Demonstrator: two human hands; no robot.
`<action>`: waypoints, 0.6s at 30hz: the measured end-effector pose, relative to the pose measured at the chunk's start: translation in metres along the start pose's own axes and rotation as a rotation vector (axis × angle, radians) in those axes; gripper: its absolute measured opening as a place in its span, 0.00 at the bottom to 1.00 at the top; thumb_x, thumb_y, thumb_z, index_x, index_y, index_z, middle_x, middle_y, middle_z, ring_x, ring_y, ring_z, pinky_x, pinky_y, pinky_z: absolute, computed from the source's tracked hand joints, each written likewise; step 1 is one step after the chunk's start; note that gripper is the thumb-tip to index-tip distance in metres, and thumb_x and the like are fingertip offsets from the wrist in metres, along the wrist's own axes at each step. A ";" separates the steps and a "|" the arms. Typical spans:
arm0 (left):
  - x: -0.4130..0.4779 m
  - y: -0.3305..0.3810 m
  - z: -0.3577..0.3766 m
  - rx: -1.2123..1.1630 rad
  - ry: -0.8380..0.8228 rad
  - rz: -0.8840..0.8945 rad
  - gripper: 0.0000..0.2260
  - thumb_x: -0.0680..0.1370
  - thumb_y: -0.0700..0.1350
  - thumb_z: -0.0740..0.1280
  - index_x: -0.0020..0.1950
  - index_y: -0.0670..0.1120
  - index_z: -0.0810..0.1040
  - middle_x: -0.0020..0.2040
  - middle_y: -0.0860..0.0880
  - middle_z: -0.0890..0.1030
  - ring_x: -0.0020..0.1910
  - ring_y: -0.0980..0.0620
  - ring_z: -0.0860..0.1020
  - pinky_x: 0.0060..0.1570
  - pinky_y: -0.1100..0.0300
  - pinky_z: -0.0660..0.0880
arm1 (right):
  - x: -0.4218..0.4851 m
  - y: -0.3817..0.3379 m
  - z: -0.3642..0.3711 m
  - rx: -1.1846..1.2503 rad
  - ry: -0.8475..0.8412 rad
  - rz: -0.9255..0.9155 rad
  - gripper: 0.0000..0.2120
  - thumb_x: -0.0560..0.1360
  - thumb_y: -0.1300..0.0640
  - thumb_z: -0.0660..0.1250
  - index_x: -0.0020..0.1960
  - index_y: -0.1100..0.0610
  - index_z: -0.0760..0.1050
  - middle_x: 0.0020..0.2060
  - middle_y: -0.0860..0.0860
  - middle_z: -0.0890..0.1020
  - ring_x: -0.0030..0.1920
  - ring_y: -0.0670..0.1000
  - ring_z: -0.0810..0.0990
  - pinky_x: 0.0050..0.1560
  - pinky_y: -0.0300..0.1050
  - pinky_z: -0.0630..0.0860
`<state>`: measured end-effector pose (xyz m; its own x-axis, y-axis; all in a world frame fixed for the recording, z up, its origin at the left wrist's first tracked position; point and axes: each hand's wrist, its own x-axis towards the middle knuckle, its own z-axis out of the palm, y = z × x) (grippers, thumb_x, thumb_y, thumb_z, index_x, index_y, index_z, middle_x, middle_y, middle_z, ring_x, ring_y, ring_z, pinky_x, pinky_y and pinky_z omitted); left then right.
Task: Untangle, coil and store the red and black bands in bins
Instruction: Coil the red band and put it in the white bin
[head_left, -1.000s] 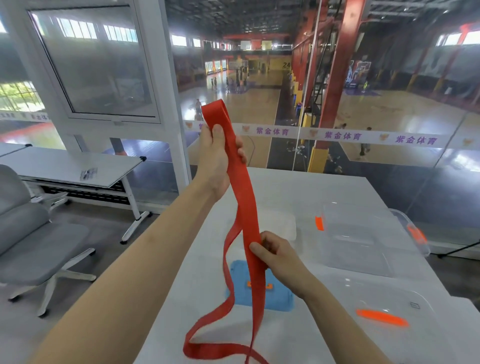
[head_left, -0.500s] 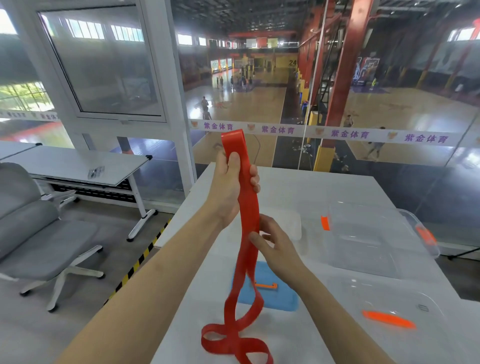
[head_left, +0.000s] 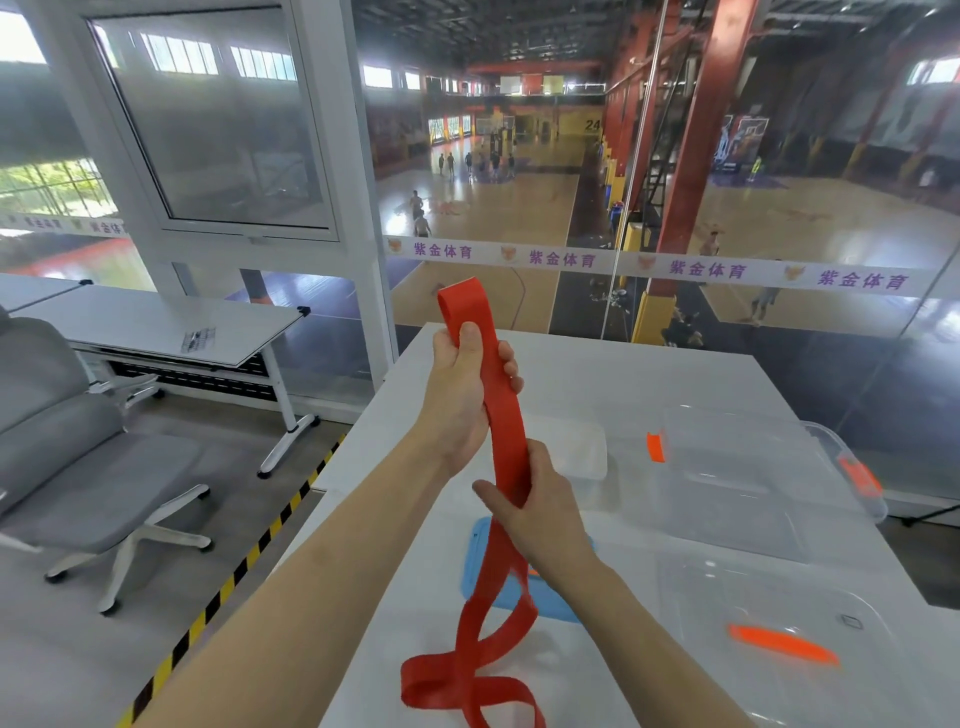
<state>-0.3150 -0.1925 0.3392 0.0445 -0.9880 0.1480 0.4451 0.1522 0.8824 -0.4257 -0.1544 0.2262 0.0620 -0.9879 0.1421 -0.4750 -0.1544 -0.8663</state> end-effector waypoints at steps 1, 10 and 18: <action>-0.001 0.000 0.001 0.023 -0.010 0.008 0.15 0.86 0.53 0.56 0.70 0.47 0.68 0.41 0.49 0.80 0.38 0.53 0.78 0.48 0.53 0.77 | 0.000 0.000 0.000 -0.015 0.009 0.001 0.19 0.79 0.43 0.71 0.64 0.45 0.67 0.47 0.42 0.79 0.47 0.48 0.82 0.53 0.44 0.83; -0.003 0.003 -0.002 0.084 -0.001 0.096 0.09 0.87 0.51 0.55 0.62 0.50 0.71 0.41 0.50 0.80 0.38 0.54 0.80 0.54 0.50 0.78 | -0.006 0.010 -0.004 -0.105 0.159 -0.172 0.23 0.84 0.50 0.64 0.78 0.50 0.67 0.62 0.42 0.80 0.58 0.47 0.83 0.64 0.45 0.80; -0.006 0.005 -0.002 -0.037 -0.026 0.055 0.12 0.87 0.52 0.55 0.64 0.49 0.72 0.42 0.49 0.80 0.39 0.52 0.79 0.53 0.50 0.77 | -0.001 0.015 -0.008 0.144 0.091 -0.132 0.18 0.78 0.53 0.74 0.66 0.48 0.75 0.60 0.41 0.81 0.61 0.42 0.80 0.64 0.38 0.76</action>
<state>-0.3115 -0.1857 0.3424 0.0467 -0.9770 0.2082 0.4754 0.2051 0.8555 -0.4403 -0.1557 0.2166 0.0331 -0.9548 0.2954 -0.3371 -0.2889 -0.8960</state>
